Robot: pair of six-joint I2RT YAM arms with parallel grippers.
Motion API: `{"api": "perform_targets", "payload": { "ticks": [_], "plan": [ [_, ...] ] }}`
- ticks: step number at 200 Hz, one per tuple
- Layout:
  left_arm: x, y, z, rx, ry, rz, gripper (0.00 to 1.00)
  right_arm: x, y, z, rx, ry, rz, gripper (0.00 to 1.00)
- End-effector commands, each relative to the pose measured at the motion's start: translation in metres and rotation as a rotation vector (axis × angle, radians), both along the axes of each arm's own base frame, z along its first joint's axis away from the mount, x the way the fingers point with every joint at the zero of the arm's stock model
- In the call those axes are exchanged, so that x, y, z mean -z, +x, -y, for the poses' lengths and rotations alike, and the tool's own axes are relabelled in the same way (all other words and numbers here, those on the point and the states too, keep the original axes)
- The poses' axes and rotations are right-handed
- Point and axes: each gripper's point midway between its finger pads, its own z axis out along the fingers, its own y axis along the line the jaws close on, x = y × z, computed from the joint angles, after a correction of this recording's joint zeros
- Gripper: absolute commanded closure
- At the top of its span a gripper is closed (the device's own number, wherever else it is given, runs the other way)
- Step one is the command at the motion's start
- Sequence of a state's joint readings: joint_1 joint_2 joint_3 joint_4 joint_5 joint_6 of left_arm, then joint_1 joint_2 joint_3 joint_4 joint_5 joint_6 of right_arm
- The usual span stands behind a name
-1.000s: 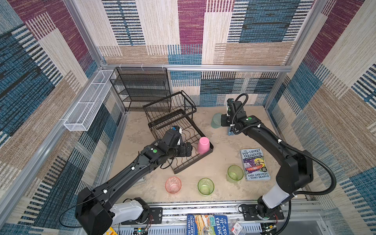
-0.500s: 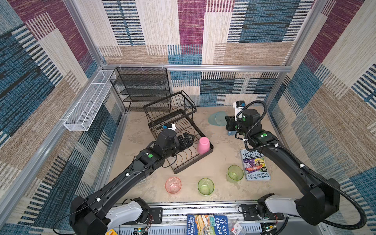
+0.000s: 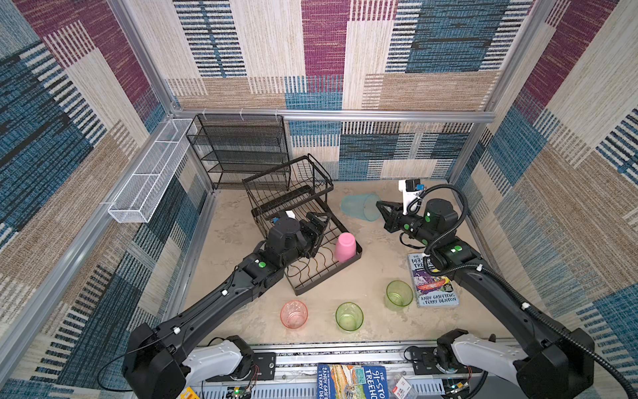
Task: Load cups into a dish rack
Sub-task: Place the cup upside down at the dish rack.
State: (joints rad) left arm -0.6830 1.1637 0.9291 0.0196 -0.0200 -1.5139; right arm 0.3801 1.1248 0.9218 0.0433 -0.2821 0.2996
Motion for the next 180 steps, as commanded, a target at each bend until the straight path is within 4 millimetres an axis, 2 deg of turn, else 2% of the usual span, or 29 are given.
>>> {"api": "perform_targets", "payload": {
  "ticks": [1, 12, 77, 180],
  "plan": [
    [-0.020, 0.006, -0.008, -0.079, -0.102, 0.005, 0.07, -0.025, -0.009, -0.008, -0.063, 0.079, 0.102, 1.00],
    [-0.023, 0.006, -0.010, -0.096, -0.120, 0.000, 0.04, -0.027, -0.012, -0.009, -0.075, 0.090, 0.115, 1.00],
    [-0.024, 0.011, -0.007, -0.124, -0.226, -0.026, 0.01, -0.036, -0.033, -0.016, -0.168, 0.149, 0.193, 1.00],
    [-0.030, 0.026, 0.032, -0.024, -0.334, -0.076, 0.05, -0.026, -0.043, -0.024, -0.238, 0.154, 0.198, 1.00]
  ]
}}
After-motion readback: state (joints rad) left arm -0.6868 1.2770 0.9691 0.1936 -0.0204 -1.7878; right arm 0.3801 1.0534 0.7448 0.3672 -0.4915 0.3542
